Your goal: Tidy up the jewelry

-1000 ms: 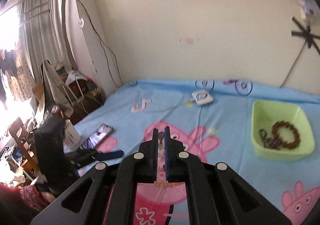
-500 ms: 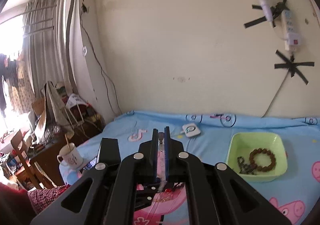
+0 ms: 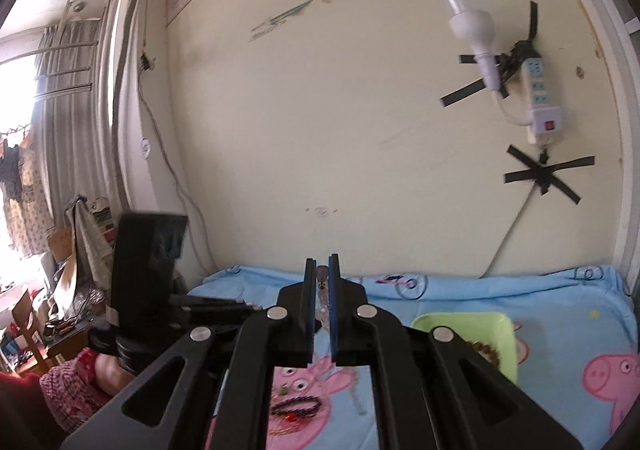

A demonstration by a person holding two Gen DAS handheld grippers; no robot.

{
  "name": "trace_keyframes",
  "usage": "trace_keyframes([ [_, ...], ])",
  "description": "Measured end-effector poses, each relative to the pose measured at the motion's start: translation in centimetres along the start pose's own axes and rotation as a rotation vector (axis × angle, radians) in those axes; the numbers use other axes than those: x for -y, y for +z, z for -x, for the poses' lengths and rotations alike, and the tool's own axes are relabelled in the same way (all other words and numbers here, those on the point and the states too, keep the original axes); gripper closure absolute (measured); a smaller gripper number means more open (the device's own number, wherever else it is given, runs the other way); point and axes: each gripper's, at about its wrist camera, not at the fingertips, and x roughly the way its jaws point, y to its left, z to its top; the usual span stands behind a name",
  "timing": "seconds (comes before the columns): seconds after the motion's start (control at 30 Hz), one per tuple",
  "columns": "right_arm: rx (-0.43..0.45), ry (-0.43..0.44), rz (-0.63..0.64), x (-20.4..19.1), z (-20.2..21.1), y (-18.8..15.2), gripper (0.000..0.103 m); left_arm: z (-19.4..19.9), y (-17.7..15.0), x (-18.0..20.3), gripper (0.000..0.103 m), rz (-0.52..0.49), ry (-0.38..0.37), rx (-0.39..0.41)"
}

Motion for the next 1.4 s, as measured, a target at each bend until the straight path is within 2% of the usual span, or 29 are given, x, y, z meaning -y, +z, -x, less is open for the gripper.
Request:
trace_keyframes([
  [0.2,-0.004,-0.068,-0.015,3.9,-0.9,0.7,0.103,-4.5,3.4,0.0,0.098,0.048,-0.027,-0.033],
  [0.5,-0.073,-0.144,-0.103,10.6,-4.5,-2.4,0.103,-13.1,3.8,-1.3,0.098,0.134,-0.034,-0.120],
  [0.63,-0.117,-0.149,-0.166,13.8,-6.8,-4.5,0.103,-16.3,3.4,-2.1,0.098,0.141,-0.002,-0.156],
  [0.73,-0.150,-0.129,-0.218,16.0,-8.8,-6.1,0.103,-18.5,2.9,-3.1,0.097,0.154,0.061,-0.172],
  [0.83,-0.202,-0.154,-0.250,17.4,-10.7,-7.7,0.103,-20.3,2.0,-4.6,0.083,0.206,0.103,-0.231],
  [0.97,-0.201,-0.129,-0.308,17.8,-10.4,-9.0,0.103,-19.3,0.8,-5.1,0.083,0.221,0.116,-0.229],
  [1.03,-0.183,-0.127,-0.318,17.2,-9.5,-9.6,0.097,-18.0,0.1,-4.6,0.083,0.217,0.129,-0.215],
  [1.1,-0.164,-0.116,-0.338,16.6,-8.6,-10.0,0.096,-16.4,-0.9,-3.9,0.083,0.215,0.119,-0.198],
  [1.27,-0.143,-0.084,-0.367,13.1,-5.8,-12.5,0.096,-11.6,-5.9,-1.1,0.083,0.171,0.119,-0.161],
  [1.4,-0.189,-0.073,-0.417,10.3,-4.7,-16.1,0.096,-8.8,-9.9,-0.3,0.083,0.164,0.137,-0.150],
])
